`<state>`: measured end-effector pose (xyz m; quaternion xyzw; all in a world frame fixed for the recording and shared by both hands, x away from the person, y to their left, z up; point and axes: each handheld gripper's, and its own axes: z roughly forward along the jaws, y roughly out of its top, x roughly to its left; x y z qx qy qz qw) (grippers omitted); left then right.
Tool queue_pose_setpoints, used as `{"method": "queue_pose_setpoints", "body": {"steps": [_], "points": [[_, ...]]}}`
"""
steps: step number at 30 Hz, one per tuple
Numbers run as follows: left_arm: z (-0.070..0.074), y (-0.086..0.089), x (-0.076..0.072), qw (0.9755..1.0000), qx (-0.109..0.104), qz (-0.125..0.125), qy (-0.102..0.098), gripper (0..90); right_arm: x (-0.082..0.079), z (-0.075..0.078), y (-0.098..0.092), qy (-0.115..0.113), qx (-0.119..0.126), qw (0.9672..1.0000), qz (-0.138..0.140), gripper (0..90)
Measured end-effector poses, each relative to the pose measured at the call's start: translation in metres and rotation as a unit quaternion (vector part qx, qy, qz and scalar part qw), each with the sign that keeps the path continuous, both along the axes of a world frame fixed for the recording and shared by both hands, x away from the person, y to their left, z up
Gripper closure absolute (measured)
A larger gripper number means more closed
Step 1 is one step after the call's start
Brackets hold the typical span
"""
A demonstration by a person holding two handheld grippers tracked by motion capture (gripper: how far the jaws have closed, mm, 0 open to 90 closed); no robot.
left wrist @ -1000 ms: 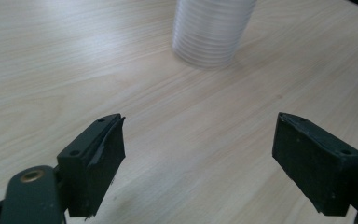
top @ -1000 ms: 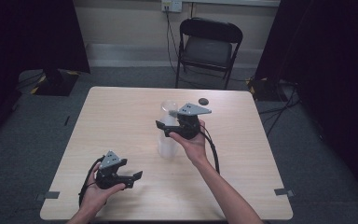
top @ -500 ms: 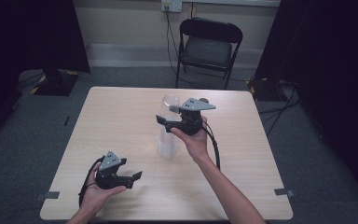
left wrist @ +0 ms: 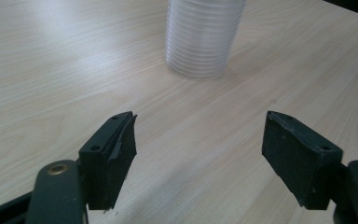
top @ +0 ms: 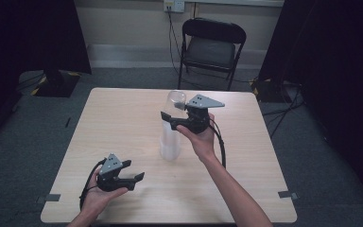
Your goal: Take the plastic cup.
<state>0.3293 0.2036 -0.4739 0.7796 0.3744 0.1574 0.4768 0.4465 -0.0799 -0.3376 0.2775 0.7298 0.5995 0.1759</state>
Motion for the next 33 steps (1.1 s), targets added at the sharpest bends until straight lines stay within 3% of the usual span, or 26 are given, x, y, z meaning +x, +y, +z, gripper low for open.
{"method": "queue_pose_setpoints", "body": {"steps": [13, 16, 23, 33], "points": [[0.002, -0.004, -0.001, 0.9997, -0.022, -0.01, 0.0, 25.7, -0.013, 0.012, -0.011, 0.003, 0.022, 0.9997, 0.01, 32.8], [0.002, -0.003, -0.001, 0.9996, -0.028, -0.011, 0.001, 25.8, -0.017, 0.014, -0.014, 0.002, 0.021, 0.9998, 0.001, 32.8], [0.003, -0.004, -0.001, 0.9988, -0.043, -0.021, 0.006, 29.1, -0.027, 0.017, -0.032, 0.018, 0.034, 0.9992, -0.007, 33.1], [0.007, -0.01, -0.005, 0.998, -0.054, -0.03, -0.011, 32.6, -0.041, 0.009, -0.063, 0.047, 0.049, 0.9972, -0.033, 33.7]]}}
